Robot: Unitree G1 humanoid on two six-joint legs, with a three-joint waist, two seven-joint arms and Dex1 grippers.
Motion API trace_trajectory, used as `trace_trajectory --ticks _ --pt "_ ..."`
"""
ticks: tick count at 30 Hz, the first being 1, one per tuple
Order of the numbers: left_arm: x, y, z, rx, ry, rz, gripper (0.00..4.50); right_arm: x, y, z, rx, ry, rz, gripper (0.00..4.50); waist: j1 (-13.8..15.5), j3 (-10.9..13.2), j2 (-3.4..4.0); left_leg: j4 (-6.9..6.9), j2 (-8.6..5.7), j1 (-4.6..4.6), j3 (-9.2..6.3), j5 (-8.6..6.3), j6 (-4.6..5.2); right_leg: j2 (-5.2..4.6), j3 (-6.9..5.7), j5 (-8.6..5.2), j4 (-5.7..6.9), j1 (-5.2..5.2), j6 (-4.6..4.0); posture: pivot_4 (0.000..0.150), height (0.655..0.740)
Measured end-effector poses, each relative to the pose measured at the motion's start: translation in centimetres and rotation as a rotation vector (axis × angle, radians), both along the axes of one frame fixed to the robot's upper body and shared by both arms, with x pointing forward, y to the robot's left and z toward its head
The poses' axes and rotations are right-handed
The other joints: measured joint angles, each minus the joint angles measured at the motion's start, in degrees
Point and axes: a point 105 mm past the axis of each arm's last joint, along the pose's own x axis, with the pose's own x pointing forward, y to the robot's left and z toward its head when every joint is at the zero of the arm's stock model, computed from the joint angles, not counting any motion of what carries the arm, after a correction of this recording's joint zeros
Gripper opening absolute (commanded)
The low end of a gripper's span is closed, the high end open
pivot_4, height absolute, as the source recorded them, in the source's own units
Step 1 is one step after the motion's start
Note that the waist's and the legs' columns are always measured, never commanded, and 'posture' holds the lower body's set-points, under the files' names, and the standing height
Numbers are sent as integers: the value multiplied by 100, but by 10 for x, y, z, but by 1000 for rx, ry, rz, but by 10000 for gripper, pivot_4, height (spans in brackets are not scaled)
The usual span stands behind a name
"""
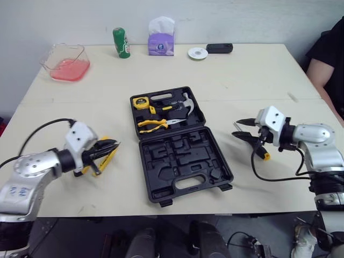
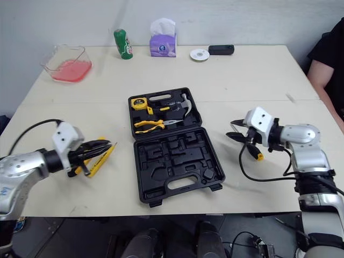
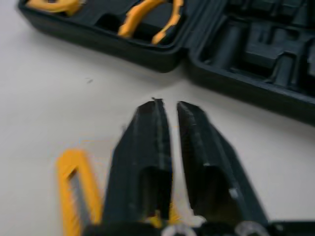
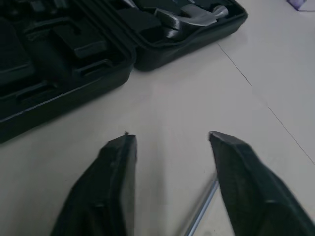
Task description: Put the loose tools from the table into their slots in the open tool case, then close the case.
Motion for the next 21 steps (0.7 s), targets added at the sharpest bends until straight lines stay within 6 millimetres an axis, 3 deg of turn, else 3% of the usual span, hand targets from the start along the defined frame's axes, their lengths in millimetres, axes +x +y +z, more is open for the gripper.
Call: trace_trajectory --ticks 1,2,11,21 --pt "4 -2 2 -3 -7 -2 0 2 2 0 -4 -6 1 653 4 0 0 3 0 0 -1 0 0 16 0 0 2 0 -1 1500 7400" --pt "8 -3 4 -5 -18 2 0 4 5 0 -8 -13 1 201 5 0 0 8 5 -3 -2 -1 -2 24 3 0 1 0 -1 1500 7400" --pt "25 -20 -21 -3 75 26 0 22 33 -21 -47 17 -1 201 2 0 0 34 15 -12 -9 -6 -7 43 10 0 6 0 -1 1500 7400" --pt "38 -32 -33 -41 119 75 0 32 51 -20 -37 24 8 201 7 0 0 40 16 -19 -18 -7 -8 45 7 -1 6 0 -2 1500 7400"
